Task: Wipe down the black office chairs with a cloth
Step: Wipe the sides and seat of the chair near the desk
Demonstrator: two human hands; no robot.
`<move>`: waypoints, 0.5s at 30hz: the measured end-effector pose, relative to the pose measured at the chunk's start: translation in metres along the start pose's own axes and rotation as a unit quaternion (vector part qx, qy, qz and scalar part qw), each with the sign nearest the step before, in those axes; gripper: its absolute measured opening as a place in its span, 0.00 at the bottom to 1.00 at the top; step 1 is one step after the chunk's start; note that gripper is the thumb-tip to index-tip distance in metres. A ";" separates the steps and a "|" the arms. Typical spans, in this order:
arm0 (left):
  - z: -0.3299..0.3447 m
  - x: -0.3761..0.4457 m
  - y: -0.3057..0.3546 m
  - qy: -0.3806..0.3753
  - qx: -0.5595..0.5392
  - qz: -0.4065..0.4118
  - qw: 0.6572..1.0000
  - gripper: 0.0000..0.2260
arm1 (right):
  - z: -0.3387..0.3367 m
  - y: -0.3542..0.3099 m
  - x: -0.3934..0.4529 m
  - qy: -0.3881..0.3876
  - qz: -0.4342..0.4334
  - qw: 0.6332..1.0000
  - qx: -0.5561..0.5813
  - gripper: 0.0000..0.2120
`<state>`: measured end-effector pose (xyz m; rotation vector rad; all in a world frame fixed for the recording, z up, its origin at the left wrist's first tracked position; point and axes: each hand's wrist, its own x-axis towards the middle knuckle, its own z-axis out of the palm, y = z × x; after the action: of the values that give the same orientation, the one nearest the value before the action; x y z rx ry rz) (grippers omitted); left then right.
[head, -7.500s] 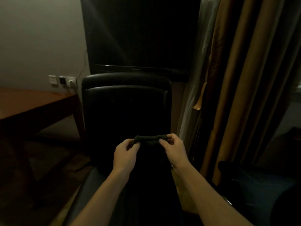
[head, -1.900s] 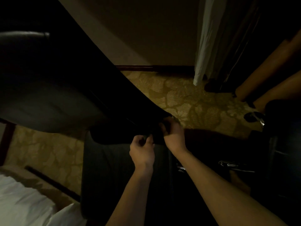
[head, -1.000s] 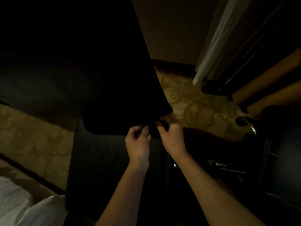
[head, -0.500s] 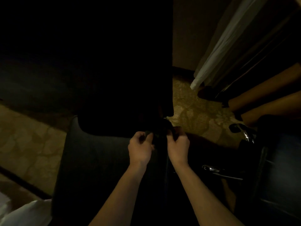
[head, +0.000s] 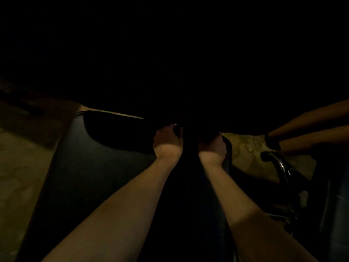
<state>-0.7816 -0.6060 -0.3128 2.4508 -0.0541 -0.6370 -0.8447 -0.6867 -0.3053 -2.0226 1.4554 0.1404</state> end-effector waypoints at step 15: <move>-0.135 0.072 -0.134 0.129 0.113 0.127 0.977 0.11 | 0.137 -0.138 -0.076 0.026 -0.189 0.960 -0.206 0.12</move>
<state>-0.6705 -0.4363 -0.3243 2.6643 -0.3470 -0.2072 -0.7148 -0.5238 -0.3222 -2.6240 1.1042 0.2463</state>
